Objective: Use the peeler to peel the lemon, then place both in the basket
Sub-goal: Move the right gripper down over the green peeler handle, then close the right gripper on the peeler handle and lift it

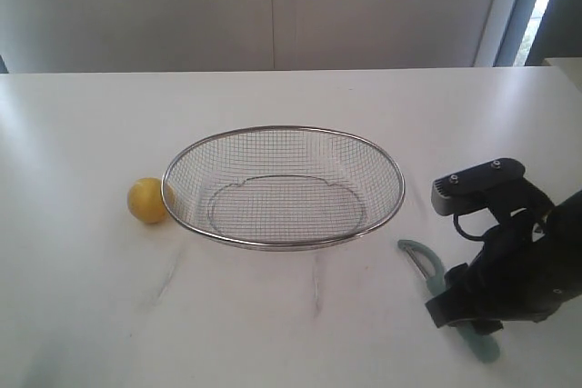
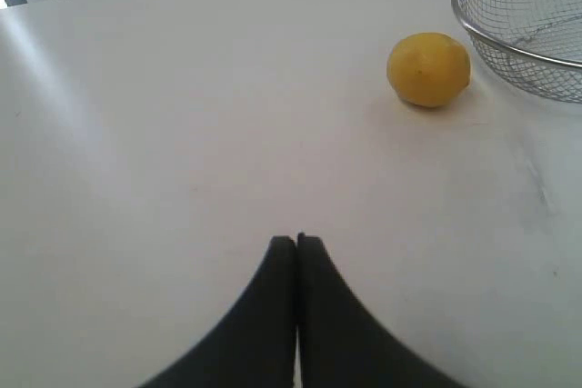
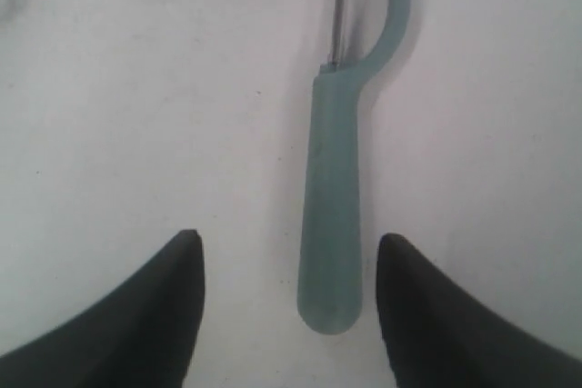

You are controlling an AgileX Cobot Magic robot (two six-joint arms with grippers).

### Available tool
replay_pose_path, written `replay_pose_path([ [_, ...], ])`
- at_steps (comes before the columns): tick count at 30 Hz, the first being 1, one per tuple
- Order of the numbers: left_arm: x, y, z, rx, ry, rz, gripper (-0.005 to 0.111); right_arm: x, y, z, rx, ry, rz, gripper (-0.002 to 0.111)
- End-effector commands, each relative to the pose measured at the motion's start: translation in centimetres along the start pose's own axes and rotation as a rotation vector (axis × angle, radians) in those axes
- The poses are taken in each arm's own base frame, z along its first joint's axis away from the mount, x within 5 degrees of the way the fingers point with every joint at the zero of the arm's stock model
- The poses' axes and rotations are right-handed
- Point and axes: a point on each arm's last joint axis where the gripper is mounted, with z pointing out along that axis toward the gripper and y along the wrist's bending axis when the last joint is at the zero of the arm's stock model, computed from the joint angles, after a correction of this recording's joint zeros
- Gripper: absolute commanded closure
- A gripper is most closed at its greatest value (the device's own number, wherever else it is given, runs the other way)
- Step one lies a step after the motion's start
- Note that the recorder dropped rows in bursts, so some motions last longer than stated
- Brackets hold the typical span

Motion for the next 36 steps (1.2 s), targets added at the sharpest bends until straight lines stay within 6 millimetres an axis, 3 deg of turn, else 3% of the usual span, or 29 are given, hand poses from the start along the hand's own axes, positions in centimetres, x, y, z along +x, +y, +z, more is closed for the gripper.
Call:
replay_pose_path([
  [1, 0.1, -0.1, 0.0, 0.007, -0.002, -0.004, 0.107, 0.1, 0.0, 0.6, -0.008, 0.032, -0.003, 0.054],
  [20, 0.1, -0.1, 0.0, 0.007, -0.002, -0.004, 0.107, 0.1, -0.2, 2.6, -0.007, 0.094, 0.004, 0.054],
  [28, 0.1, -0.1, 0.0, 0.007, -0.002, -0.004, 0.107, -1.3, -0.5, 3.3, -0.005, 0.135, 0.000, 0.054],
  [36, 0.1, -0.1, 0.0, 0.007, -0.002, -0.004, 0.107, -1.2, -0.7, 4.6, 0.007, 0.194, 0.005, 0.054],
])
